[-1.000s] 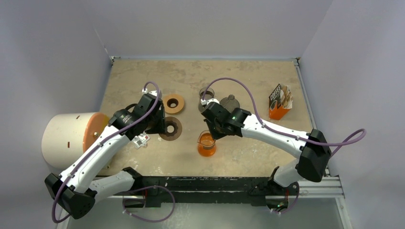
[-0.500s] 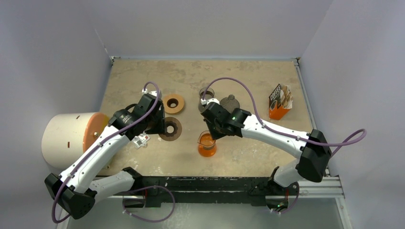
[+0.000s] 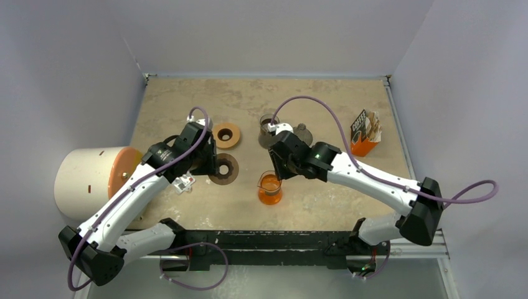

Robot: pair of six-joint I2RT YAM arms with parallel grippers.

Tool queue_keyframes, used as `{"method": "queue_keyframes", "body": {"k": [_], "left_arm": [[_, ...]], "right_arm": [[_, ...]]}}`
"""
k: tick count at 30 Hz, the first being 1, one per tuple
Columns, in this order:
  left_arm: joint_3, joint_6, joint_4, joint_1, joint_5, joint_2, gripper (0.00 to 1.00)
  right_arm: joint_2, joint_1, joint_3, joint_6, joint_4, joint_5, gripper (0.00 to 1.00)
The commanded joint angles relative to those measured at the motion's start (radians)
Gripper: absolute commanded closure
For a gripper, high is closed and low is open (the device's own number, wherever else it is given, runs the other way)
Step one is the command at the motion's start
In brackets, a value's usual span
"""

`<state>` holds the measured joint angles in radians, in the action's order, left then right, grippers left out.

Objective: Place the coffee filter in the dripper
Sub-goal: Pick up the dripper holder from the center of the board, then place the dripper holder onto the coffee server.

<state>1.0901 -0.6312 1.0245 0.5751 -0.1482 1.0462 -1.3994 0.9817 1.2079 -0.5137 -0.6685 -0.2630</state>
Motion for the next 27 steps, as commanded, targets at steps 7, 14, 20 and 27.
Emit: {"method": "queue_keyframes", "body": {"k": [7,14,20,27], "left_arm": [[0.108,0.048,-0.070,0.071,0.105,0.098,1.00],[0.208,0.050,-0.076,0.159,0.108,0.199,1.00],[0.299,0.075,-0.055,0.216,0.143,0.295,1.00],[0.387,0.099,-0.003,0.277,0.185,0.401,1.00]], "right_arm": [[0.185,0.006,0.041,-0.021,-0.104,-0.142,0.48],[0.285,0.005,-0.026,-0.045,-0.202,-0.254,0.30],[0.370,0.003,-0.114,-0.117,-0.253,-0.294,0.16],[0.452,0.002,-0.197,-0.185,-0.285,-0.291,0.13]]}}
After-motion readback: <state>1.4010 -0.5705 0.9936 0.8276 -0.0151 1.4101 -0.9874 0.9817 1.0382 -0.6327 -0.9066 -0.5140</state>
